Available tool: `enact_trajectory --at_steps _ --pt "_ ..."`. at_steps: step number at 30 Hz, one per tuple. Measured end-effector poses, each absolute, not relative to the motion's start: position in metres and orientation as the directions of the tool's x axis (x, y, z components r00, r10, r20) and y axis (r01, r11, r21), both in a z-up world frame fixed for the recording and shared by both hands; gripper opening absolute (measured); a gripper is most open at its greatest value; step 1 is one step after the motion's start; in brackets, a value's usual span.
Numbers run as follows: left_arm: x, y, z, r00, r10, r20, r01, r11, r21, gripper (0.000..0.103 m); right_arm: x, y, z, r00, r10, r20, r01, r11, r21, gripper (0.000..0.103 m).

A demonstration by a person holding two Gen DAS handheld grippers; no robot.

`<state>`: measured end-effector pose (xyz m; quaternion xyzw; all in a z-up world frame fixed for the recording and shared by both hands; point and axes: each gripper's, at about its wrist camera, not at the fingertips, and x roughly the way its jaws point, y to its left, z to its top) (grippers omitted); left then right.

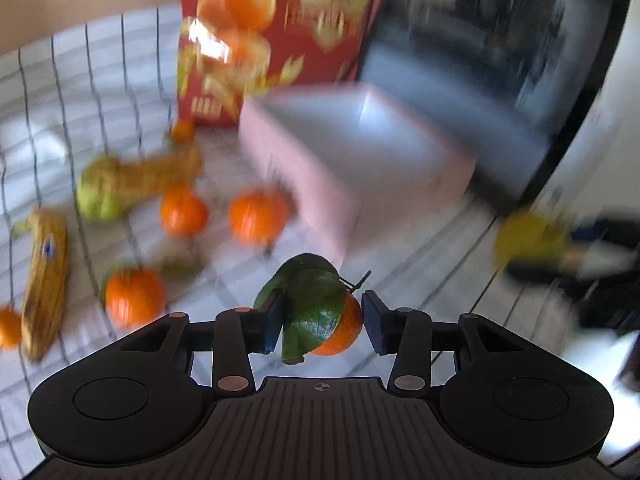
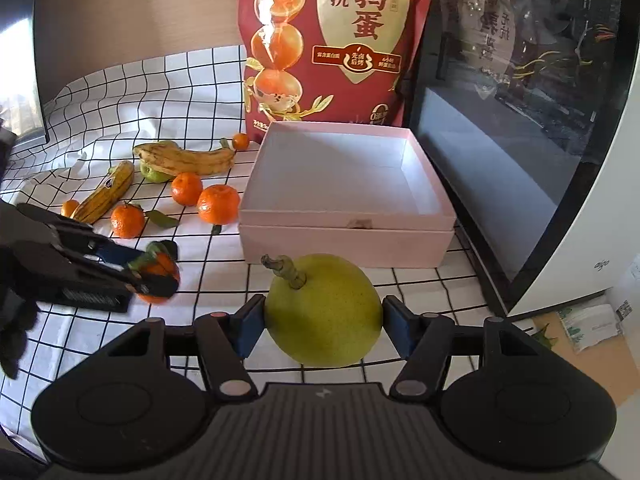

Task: Organize fruits
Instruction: 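Release the tangerine into the pink box with the left tool while the right lowers the pear in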

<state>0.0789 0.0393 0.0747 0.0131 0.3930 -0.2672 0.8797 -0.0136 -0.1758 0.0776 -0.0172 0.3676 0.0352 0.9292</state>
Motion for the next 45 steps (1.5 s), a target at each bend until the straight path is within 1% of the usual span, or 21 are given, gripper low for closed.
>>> enact_trajectory --at_steps 1,4,6,7,9,12,14,16,18,19,21,24,26,29,32,34,36,40,43,45 --pt "0.087 0.038 0.089 0.574 -0.473 -0.668 0.484 0.854 -0.189 0.047 -0.012 -0.18 0.081 0.729 0.056 -0.682 -0.077 0.997 0.0 0.063" --pt "0.12 0.019 0.124 0.642 -0.48 -0.599 0.502 0.852 -0.144 0.047 -0.007 -0.19 0.089 0.742 0.065 -0.667 -0.08 0.997 0.008 0.063" --pt "0.151 -0.002 0.135 0.636 -0.508 -0.581 0.53 0.835 -0.15 0.048 -0.003 -0.197 0.094 0.754 0.065 -0.653 -0.085 0.996 0.001 0.063" --pt "0.171 -0.015 0.134 0.615 -0.519 -0.594 0.546 0.824 -0.154 0.048 -0.001 -0.201 0.096 0.757 0.063 -0.65 -0.085 0.996 -0.003 0.063" --pt "0.211 -0.04 0.121 0.57 -0.489 -0.66 0.542 0.828 -0.145 0.048 0.004 -0.21 0.097 0.76 0.059 -0.647 -0.081 0.997 -0.004 0.063" --pt "0.255 -0.073 0.088 0.51 -0.358 -0.782 0.502 0.862 -0.068 0.048 0.011 -0.225 0.095 0.755 0.057 -0.653 -0.074 0.997 0.002 0.063" --pt "0.273 -0.087 0.069 0.497 -0.251 -0.831 0.472 0.881 0.016 0.048 0.015 -0.234 0.094 0.753 0.057 -0.656 -0.071 0.997 0.006 0.063" --pt "0.279 -0.093 0.059 0.494 -0.212 -0.843 0.469 0.882 0.053 0.049 0.02 -0.243 0.092 0.754 0.066 -0.654 -0.074 0.997 0.016 0.063" --pt "0.282 -0.098 0.058 0.521 -0.172 -0.836 0.458 0.883 0.104 0.048 0.026 -0.251 0.089 0.752 0.084 -0.654 -0.086 0.996 0.028 0.063" --pt "0.282 -0.097 0.059 0.526 -0.171 -0.833 0.452 0.886 0.103 0.047 0.031 -0.254 0.087 0.75 0.092 -0.655 -0.093 0.995 0.033 0.063" --pt "0.284 -0.09 0.066 0.531 -0.192 -0.826 0.432 0.899 0.068 0.047 0.039 -0.256 0.086 0.743 0.117 -0.659 -0.115 0.992 0.047 0.063" --pt "0.279 -0.067 0.084 0.561 -0.233 -0.794 0.386 0.923 0.002 0.046 0.057 -0.257 0.087 0.732 0.194 -0.654 -0.163 0.981 0.108 0.063" --pt "0.268 -0.045 0.1 0.592 -0.272 -0.759 0.346 0.936 -0.066 0.045 0.069 -0.252 0.091 0.729 0.239 -0.642 -0.196 0.971 0.139 0.063" --pt "0.237 -0.011 0.123 0.659 -0.298 -0.691 0.282 0.949 -0.139 0.044 0.093 -0.238 0.096 0.721 0.311 -0.619 -0.255 0.95 0.18 0.063" --pt "0.199 0.022 0.138 0.724 -0.303 -0.62 0.229 0.953 -0.198 0.044 0.125 -0.222 0.088 0.668 0.393 -0.632 -0.292 0.919 0.263 0.063" --pt "0.175 0.044 0.141 0.75 -0.295 -0.592 0.192 0.954 -0.232 0.044 0.147 -0.214 0.075 0.618 0.44 -0.652 -0.289 0.898 0.333 0.063" --pt "0.149 0.061 0.132 0.753 -0.273 -0.598 0.147 0.956 -0.252 0.044 0.162 -0.207 0.061 0.571 0.455 -0.683 -0.267 0.89 0.369 0.063" --pt "0.107 0.1 0.1 0.73 -0.243 -0.639 0.041 0.949 -0.314 0.044 0.177 -0.2 0.037 0.502 0.452 -0.737 -0.228 0.891 0.392 0.063" --pt "0.089 0.124 0.077 0.705 -0.233 -0.67 -0.038 0.931 -0.364 0.044 0.178 -0.195 0.028 0.48 0.439 -0.76 -0.217 0.898 0.382 0.063" --pt "0.081 0.134 0.068 0.697 -0.239 -0.676 -0.055 0.923 -0.382 0.044 0.176 -0.191 0.025 0.467 0.43 -0.773 -0.226 0.903 0.366 0.064"
